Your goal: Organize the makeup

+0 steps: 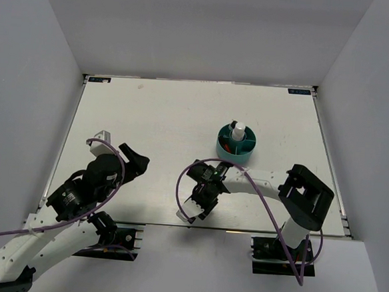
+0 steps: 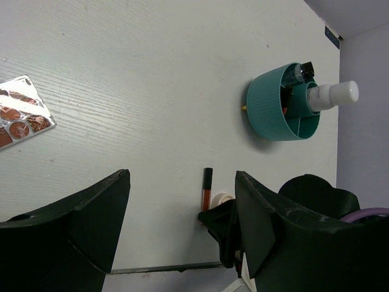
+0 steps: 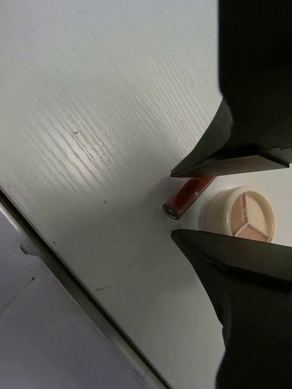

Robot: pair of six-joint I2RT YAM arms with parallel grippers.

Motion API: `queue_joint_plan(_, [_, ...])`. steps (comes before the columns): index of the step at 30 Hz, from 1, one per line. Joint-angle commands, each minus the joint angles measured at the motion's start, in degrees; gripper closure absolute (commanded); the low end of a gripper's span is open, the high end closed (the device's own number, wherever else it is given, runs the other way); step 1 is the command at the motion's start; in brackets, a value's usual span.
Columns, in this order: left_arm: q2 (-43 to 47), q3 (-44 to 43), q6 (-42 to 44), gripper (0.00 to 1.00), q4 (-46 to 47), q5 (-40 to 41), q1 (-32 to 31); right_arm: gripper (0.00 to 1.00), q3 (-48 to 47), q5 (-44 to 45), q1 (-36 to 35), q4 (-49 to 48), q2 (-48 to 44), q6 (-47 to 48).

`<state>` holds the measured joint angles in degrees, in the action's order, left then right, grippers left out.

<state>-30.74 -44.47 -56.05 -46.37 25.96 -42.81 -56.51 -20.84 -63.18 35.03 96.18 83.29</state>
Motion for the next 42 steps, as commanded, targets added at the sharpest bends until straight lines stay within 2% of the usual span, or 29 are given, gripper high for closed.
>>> queue_joint_plan(1, [0.95, 0.35, -1.25, 0.20, -1.00, 1.20, 0.18, 0.54, -1.15, 0.19, 0.07, -1.36, 0.59, -0.32])
queue_joint_plan(10, [0.60, 0.43, -1.43, 0.20, -0.65, 0.76, -0.35, 0.59, -0.88, 3.26, 0.16, -1.72, 3.04, 2.40])
queue_joint_plan(18, [0.59, 0.00, -1.52, 0.21, -1.18, 0.76, -0.35, 0.78, -3.96, 3.35, 0.16, -0.66, 7.18, 3.64])
queue_joint_plan(28, [1.04, -0.09, -2.04, 0.21, -1.88, 1.03, -0.35, 0.91, -7.38, 1.77, 2.35, -2.50, 10.25, 1.09])
queue_joint_plan(35, [0.68, -0.27, -1.96, 0.20, -1.44, 1.11, -0.35, 1.00, -14.05, -2.18, 5.17, -1.81, 8.32, -6.98])
queue_joint_plan(42, [0.95, 0.35, -1.87, 0.20, -0.74, 1.29, -0.35, 1.00, -21.97, -8.42, 9.82, -0.66, 3.93, -18.68])
